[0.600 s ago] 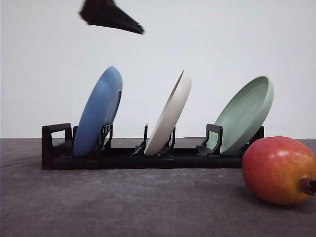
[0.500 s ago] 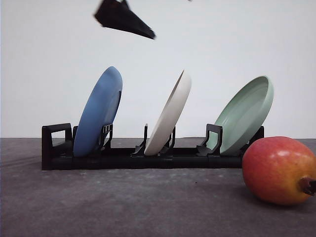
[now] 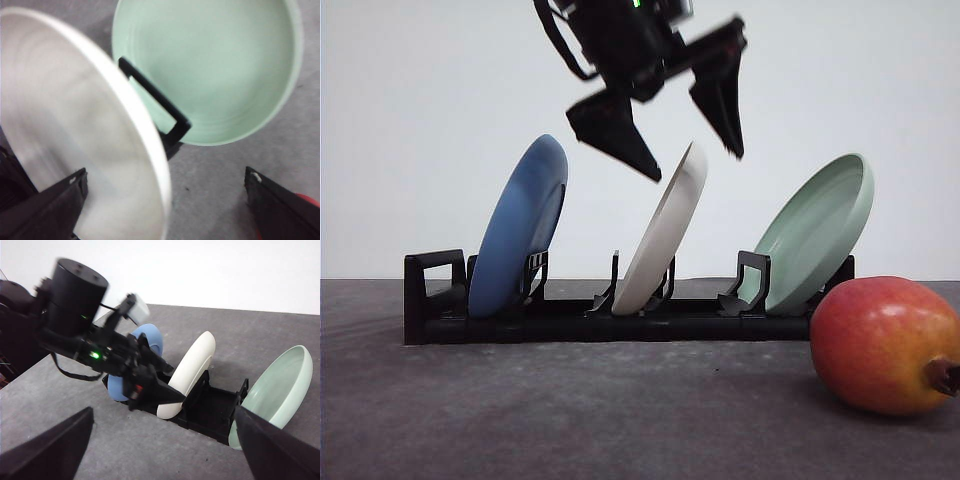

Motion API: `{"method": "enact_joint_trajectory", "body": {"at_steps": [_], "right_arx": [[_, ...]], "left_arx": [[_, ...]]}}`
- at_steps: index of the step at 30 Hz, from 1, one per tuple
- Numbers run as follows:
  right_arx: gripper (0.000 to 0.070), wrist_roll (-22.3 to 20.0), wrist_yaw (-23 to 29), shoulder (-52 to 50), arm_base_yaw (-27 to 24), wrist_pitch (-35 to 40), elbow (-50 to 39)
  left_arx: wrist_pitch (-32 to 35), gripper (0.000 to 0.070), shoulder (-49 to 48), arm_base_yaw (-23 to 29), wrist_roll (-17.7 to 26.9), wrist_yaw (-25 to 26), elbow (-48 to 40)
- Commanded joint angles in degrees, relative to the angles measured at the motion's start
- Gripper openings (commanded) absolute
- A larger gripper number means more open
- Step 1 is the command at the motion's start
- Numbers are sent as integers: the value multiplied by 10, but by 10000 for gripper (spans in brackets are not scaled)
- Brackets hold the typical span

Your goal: Place pomegranate in white plate

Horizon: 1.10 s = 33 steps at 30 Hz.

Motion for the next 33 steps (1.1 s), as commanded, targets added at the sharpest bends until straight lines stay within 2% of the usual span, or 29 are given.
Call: {"method": "enact_joint_trajectory", "body": {"at_steps": [1, 4, 7, 12, 24, 33], "right_arx": [[574, 7, 0, 2, 0, 5, 10], [574, 7, 0, 2, 0, 5, 10], [574, 7, 0, 2, 0, 5, 10], [574, 7, 0, 2, 0, 5, 10], [574, 7, 0, 2, 0, 5, 10], [574, 7, 0, 2, 0, 0, 10]], "left_arx": [[14, 589, 17, -7, -2, -2, 14], [22, 561, 28, -7, -2, -2, 14], [22, 395, 31, -7, -2, -2, 14], [21, 12, 31, -7, -4, -1, 14], [18, 0, 21, -12, -33, -1, 15], [19, 0, -56, -23, -33, -1, 15]]}}
